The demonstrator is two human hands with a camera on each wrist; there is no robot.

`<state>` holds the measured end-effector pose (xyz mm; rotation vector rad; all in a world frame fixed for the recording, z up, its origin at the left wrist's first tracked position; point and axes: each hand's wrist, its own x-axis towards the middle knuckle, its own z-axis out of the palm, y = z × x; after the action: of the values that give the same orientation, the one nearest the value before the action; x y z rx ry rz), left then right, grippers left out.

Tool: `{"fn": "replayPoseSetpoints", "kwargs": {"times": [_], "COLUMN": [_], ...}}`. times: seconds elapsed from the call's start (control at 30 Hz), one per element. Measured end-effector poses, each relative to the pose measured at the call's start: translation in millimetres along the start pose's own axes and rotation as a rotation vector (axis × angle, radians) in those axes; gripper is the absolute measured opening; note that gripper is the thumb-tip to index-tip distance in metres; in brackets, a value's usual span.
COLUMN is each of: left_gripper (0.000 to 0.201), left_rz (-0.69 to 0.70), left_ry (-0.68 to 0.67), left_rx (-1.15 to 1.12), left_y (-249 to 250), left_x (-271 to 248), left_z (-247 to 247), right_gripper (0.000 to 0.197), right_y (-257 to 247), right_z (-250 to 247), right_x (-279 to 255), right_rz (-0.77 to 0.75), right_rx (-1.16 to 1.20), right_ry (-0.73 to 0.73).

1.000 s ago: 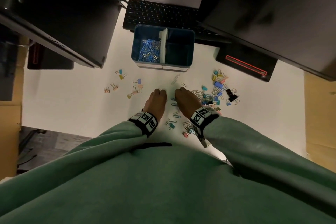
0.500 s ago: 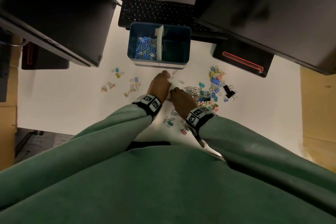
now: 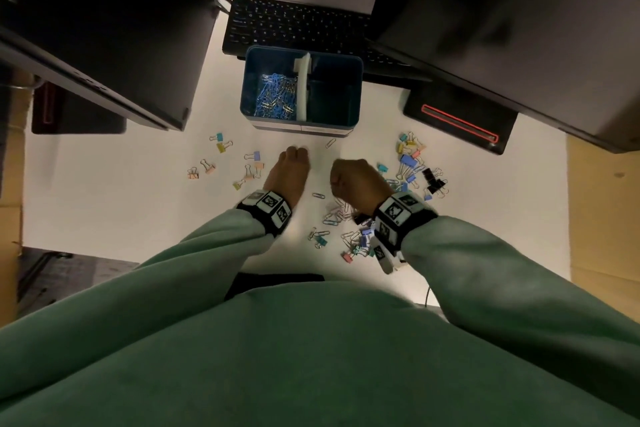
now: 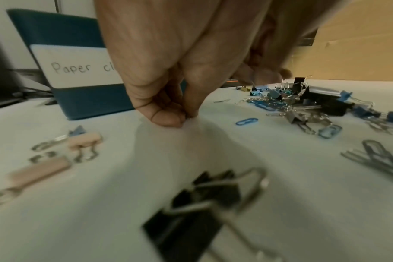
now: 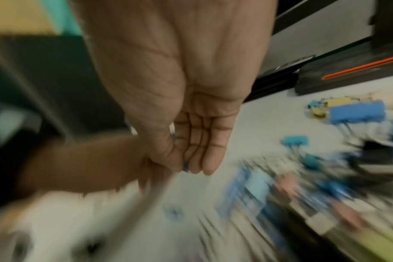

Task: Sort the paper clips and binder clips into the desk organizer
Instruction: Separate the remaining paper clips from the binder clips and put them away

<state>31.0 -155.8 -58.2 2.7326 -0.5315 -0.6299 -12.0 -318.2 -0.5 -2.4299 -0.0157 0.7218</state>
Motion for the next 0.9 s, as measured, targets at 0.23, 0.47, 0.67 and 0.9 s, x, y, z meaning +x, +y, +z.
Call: {"fn": "replayPoseSetpoints", "kwargs": {"times": [0.23,0.47,0.67,0.9], "left_gripper": [0.017,0.008,0.01,0.01], "left_rz": [-0.084,-0.181,-0.236,-0.199], "left_ry": [0.02,0.098,0.075,0.053], "left_rx": [-0.1,-0.29,-0.309,-0.261], "left_y": [-30,-27,-4,7], "left_x": [-18,-27,-20,-18], "left_z": [-13,-10,-2,-3], "right_gripper": [0.003,0.019,0.039,0.042], "right_y": [-88,-75,14,12], "right_z": [-73,-75,-43,-39], "right_x": [66,72,4,0], "right_rz": [-0.164,-0.144,0.038,-0.018], "right_rx": [0.296,0.27,0.104,0.359], "right_ry": [0.397,0.471,0.365,0.495]}}
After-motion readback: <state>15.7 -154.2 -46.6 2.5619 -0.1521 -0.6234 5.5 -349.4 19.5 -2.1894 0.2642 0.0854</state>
